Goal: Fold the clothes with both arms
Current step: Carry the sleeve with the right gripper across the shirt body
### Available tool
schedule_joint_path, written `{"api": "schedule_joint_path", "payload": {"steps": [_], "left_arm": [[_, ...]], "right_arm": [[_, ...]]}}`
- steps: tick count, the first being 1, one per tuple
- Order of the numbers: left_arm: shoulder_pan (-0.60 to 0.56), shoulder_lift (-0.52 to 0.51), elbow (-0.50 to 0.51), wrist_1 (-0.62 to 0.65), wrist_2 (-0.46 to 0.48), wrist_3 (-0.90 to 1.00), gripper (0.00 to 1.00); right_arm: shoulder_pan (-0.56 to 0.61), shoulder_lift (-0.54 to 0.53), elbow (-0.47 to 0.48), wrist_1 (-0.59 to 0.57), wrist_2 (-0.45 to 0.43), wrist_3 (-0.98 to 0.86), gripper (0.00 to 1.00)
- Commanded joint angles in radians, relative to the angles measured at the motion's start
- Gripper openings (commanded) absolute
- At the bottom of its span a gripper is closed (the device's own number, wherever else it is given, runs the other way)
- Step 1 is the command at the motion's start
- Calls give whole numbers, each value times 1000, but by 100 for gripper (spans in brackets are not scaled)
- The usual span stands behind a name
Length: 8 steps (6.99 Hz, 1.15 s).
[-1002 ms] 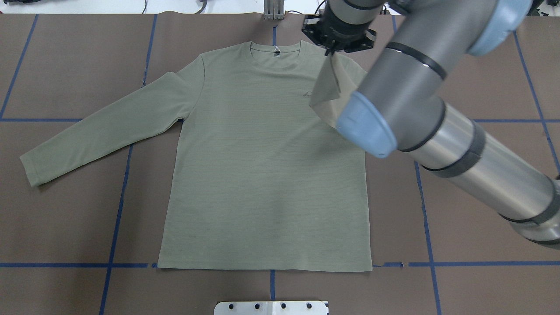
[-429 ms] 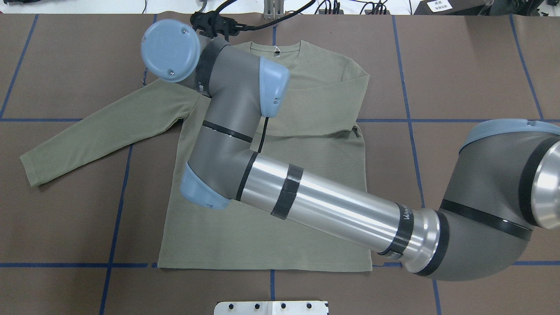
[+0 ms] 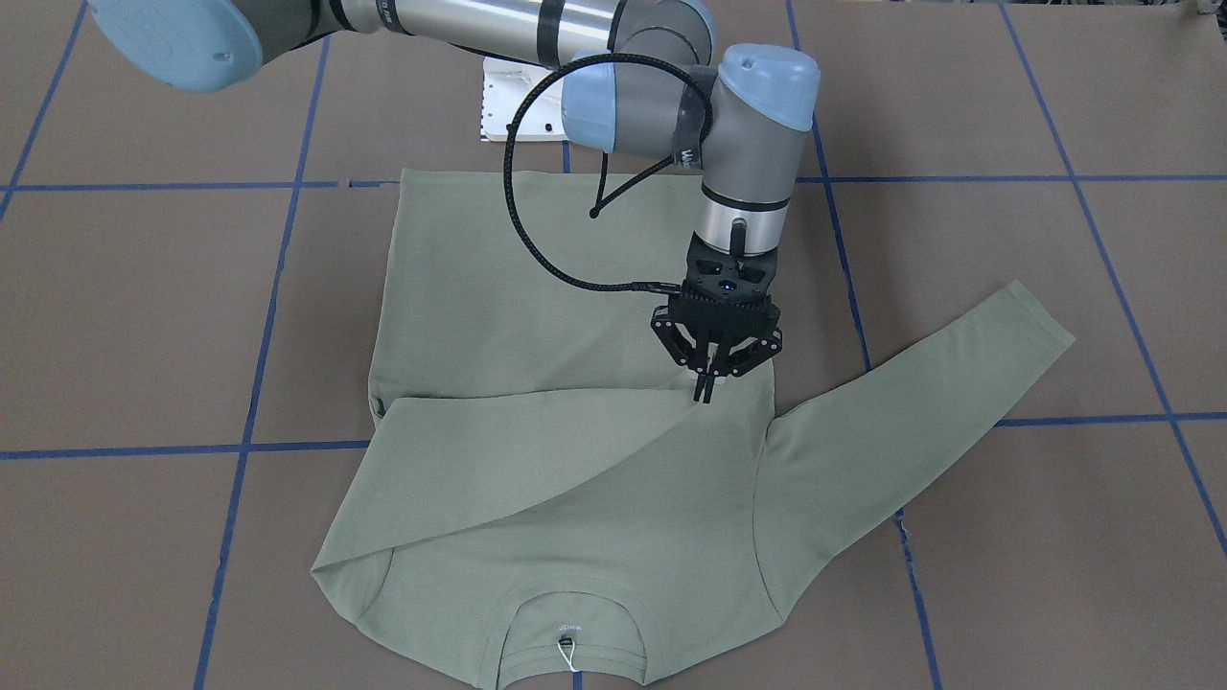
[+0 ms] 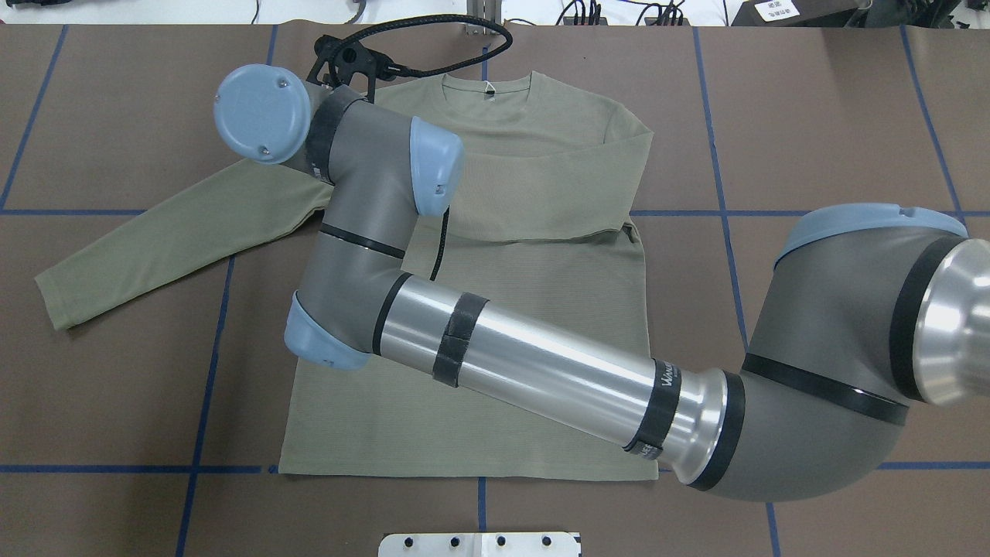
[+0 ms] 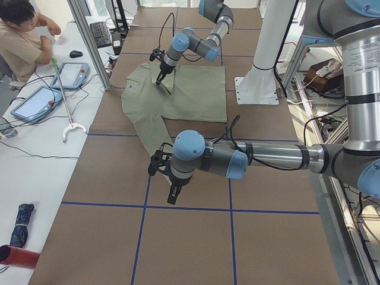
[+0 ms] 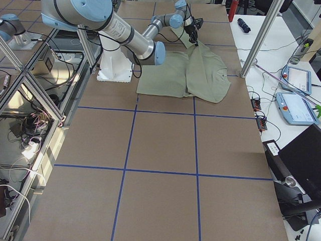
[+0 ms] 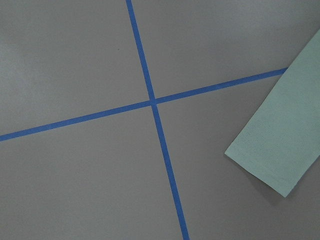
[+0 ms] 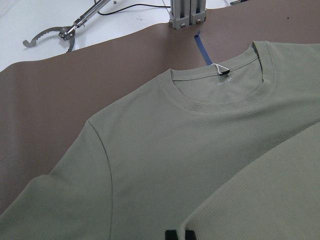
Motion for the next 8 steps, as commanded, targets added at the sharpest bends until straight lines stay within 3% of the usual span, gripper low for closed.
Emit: {"api": "schedule_joint_path", "payload": {"steps": [1, 3, 4, 5, 6, 8], "left_arm": [[0, -1, 0, 0, 6, -1, 100], [2, -53, -12, -47, 10, 1, 100], [2, -114, -9, -193, 10, -1, 100], [3, -171, 15, -315, -3, -39, 100], [6, -157, 8, -348, -1, -111, 100], [79, -71, 18, -605, -36, -127, 100]], "right_arm": [[5, 38, -51, 12, -5, 43, 94], [26, 51, -48, 10, 44, 63, 99], [69, 37, -14, -3, 136, 51, 100], [119, -1, 88, -96, 235, -1, 100], [167, -61, 209, -187, 297, -101, 100], [294, -284, 440, -204, 455, -334, 100]]}}
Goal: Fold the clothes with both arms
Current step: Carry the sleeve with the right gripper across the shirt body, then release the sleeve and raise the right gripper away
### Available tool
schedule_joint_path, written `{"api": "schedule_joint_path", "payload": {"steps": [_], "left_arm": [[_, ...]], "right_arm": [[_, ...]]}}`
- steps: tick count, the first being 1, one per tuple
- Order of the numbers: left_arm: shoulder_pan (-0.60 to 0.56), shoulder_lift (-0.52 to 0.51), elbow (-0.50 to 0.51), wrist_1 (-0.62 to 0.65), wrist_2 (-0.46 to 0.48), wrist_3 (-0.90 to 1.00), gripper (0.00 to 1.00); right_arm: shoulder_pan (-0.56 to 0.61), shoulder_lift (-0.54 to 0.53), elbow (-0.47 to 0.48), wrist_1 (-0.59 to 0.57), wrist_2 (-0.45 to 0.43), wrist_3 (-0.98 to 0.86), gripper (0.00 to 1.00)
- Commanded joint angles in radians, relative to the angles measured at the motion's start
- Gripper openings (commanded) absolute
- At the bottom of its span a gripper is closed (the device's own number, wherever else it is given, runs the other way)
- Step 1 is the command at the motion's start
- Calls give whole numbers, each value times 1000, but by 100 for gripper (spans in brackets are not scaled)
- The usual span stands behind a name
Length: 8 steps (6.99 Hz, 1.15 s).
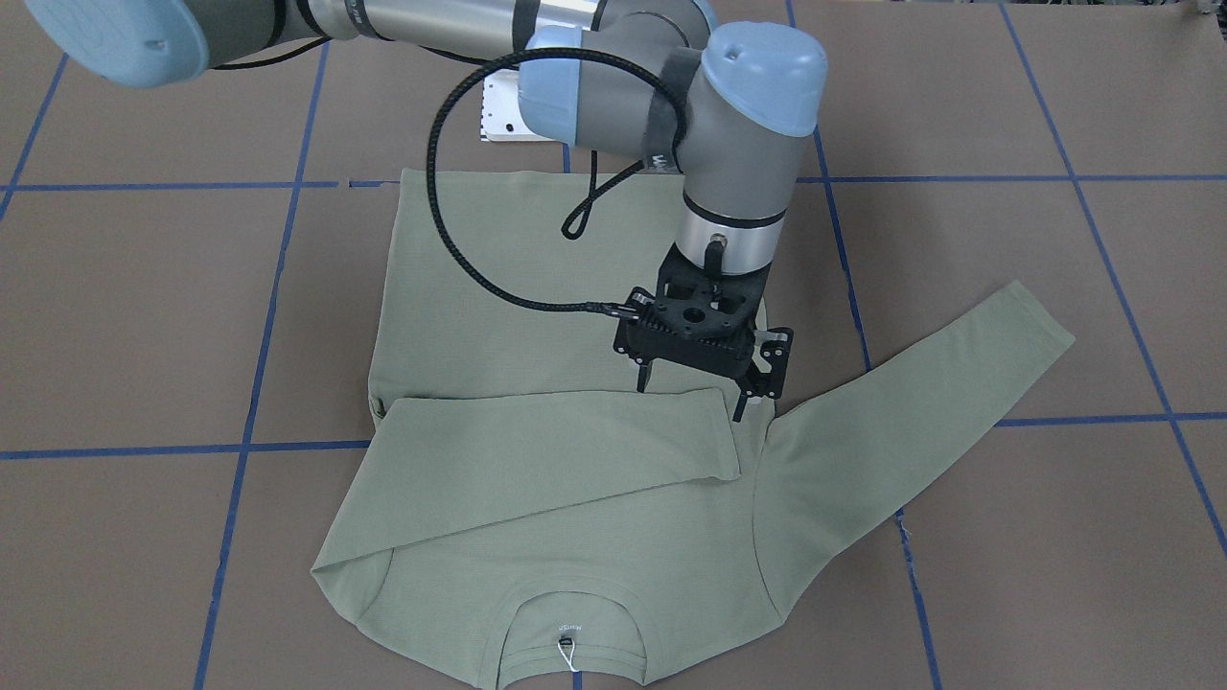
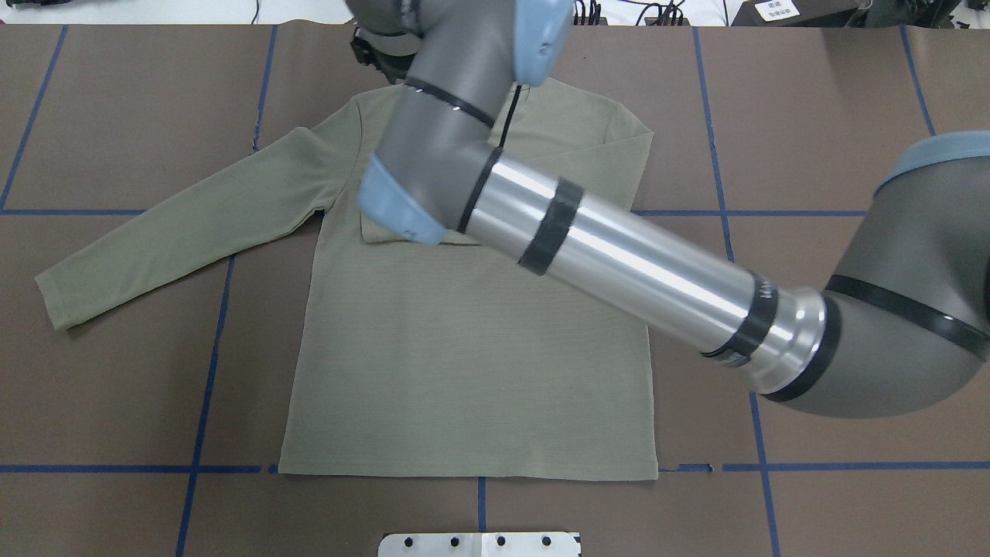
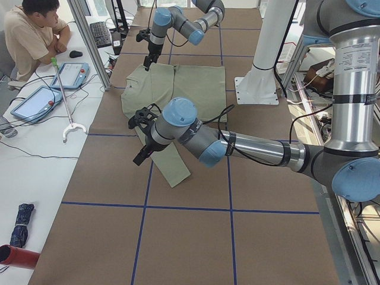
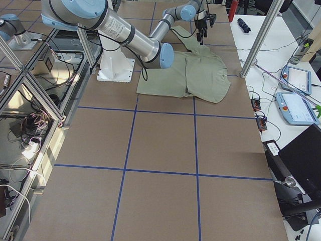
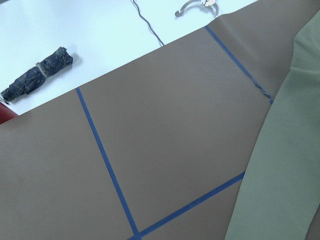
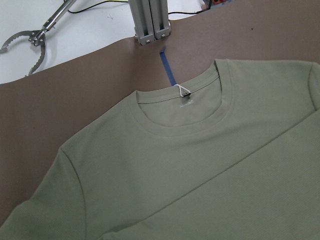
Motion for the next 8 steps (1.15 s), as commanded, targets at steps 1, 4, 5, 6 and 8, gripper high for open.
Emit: {"api": "schedule_joint_path", "payload": {"steps": [1, 4, 5, 6, 8], "left_arm": [[187, 56, -11, -192, -44, -120, 99], [453, 180, -8, -324, 285, -312, 100], [516, 221, -6, -352, 323, -317, 100], [576, 246, 4, -381, 382, -317, 100], [749, 243, 68, -399, 551, -419, 100]], "right_arm": [[151, -318, 325, -22, 173, -315, 100], [353, -800, 654, -5, 390, -791, 100], [402, -905, 699, -7, 414, -911, 100], [458, -988, 718, 9, 471, -1013, 100], [503, -1100, 735, 109, 508, -1053, 100]]}}
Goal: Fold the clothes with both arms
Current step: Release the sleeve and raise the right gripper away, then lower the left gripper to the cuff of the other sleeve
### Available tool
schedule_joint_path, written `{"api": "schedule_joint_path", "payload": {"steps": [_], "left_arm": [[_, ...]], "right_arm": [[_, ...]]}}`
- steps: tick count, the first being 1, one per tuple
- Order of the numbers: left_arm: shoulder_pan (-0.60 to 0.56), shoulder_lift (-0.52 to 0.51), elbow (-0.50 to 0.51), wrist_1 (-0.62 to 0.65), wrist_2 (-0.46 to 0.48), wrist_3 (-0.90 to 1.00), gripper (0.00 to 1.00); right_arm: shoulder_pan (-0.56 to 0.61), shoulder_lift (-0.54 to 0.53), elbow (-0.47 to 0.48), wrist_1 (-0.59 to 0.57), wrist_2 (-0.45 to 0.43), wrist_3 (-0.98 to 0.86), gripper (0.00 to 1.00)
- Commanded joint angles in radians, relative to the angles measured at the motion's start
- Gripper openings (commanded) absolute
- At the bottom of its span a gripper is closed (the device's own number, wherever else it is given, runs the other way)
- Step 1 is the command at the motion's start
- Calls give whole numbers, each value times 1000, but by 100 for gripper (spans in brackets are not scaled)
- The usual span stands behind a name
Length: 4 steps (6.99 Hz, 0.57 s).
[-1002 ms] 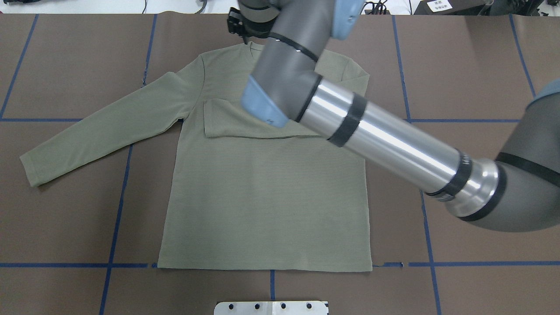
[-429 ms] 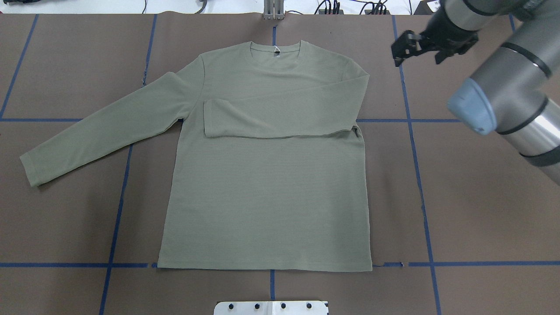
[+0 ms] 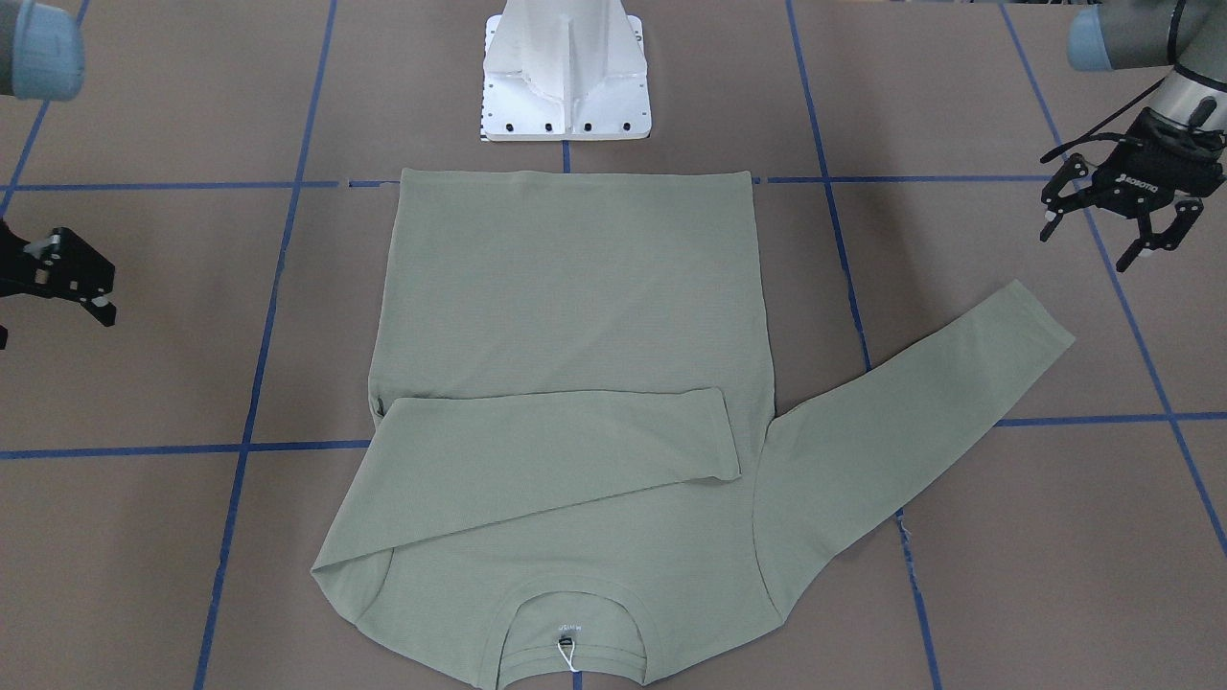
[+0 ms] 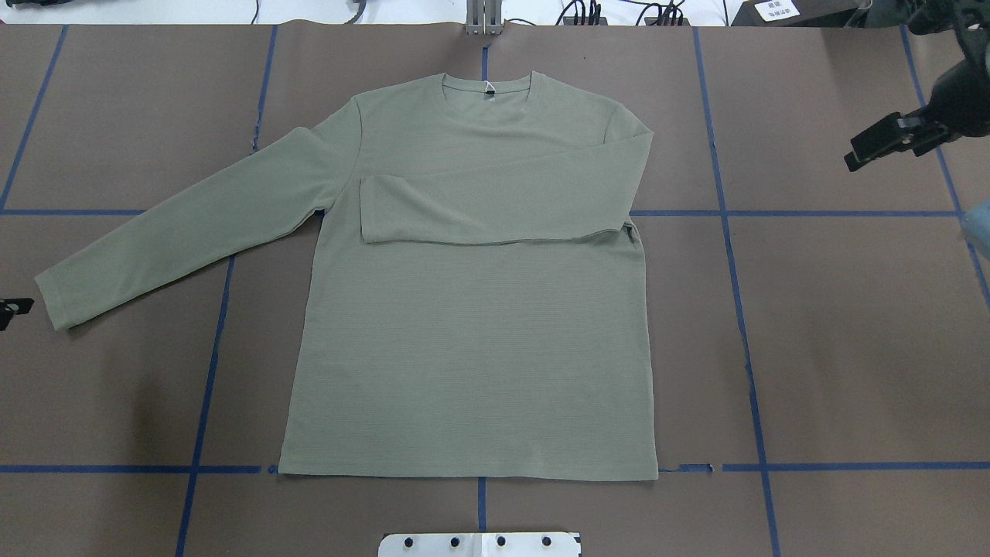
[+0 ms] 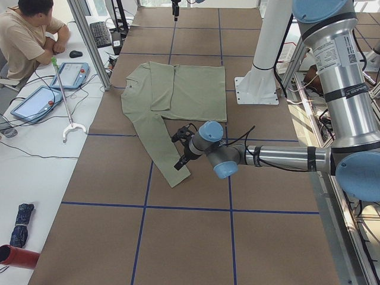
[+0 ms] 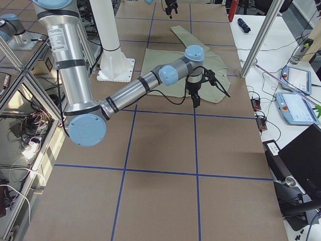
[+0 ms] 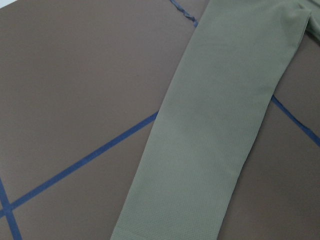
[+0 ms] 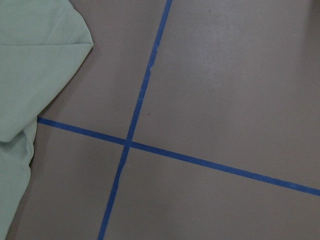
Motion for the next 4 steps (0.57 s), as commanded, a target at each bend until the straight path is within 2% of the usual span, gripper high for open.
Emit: {"api": "schedule_joint_path", "payload": {"steps": [1, 2, 3, 4], "left_arm": [[130, -1, 79, -81, 131, -78, 100], [148, -7, 103, -90, 136, -81, 100], [151, -16, 116, -92, 142, -81, 96], [163, -31, 140, -92, 163, -81, 85]], "right_arm": [[29, -67, 13, 52, 20, -27, 100], [29, -67, 14, 54, 20, -26, 100], [29, -67, 14, 54, 19, -23, 100], [29, -67, 14, 54, 19, -23, 100]]}}
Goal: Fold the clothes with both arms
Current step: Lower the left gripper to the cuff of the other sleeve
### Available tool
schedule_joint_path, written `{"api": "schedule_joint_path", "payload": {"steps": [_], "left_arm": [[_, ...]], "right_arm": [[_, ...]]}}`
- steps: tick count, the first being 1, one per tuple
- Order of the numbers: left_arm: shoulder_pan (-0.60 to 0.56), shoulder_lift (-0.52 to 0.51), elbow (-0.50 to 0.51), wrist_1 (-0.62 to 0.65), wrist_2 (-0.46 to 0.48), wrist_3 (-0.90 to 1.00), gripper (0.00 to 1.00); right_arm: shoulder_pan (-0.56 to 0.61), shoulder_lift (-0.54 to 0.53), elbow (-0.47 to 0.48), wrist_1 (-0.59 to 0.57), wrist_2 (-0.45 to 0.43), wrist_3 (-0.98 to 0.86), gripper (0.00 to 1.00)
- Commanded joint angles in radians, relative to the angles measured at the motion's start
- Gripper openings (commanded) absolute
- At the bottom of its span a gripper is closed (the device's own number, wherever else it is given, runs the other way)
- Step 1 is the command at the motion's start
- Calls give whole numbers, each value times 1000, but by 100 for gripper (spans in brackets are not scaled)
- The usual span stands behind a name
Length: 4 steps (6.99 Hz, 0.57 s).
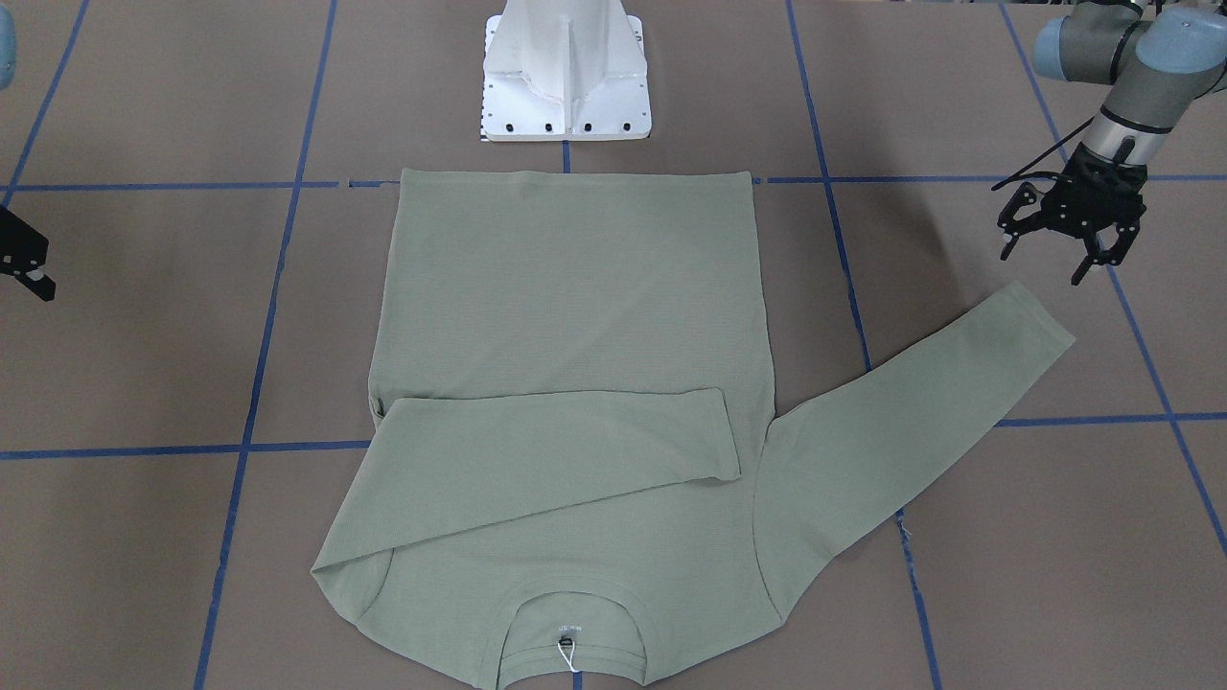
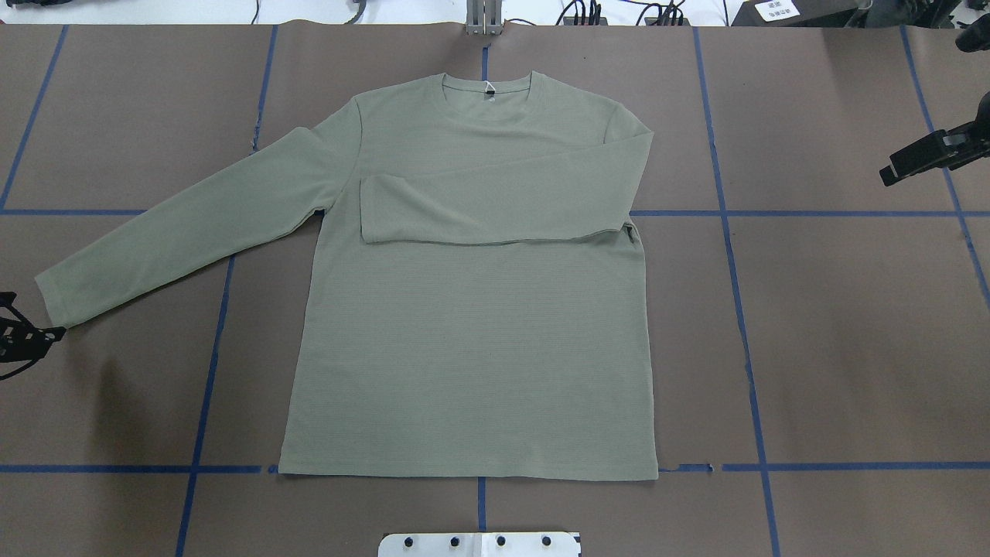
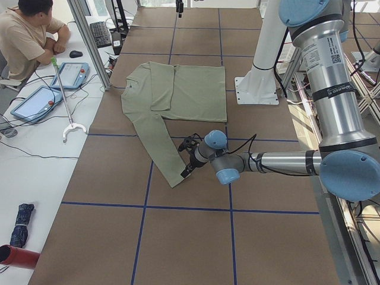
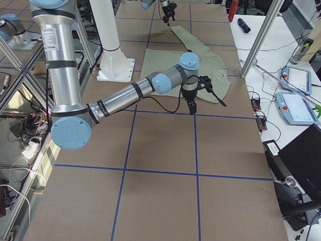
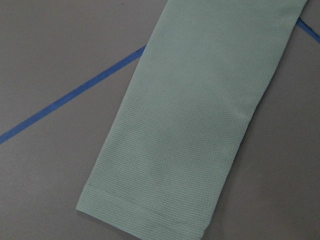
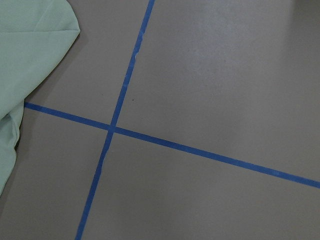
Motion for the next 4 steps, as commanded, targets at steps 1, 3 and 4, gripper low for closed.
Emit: {"api": "schedule_joint_path", "payload": {"steps": [1, 3, 4], "left_arm": [[16, -29, 41, -4, 22, 0, 77], [25, -38, 50, -4, 21, 1, 76], [33, -40, 52, -4, 21, 1, 76]], "right_arm": [[1, -1, 0, 1, -2, 1, 100], [1, -1, -1, 1, -2, 1, 100], [1, -1, -1, 1, -2, 1, 100]]}}
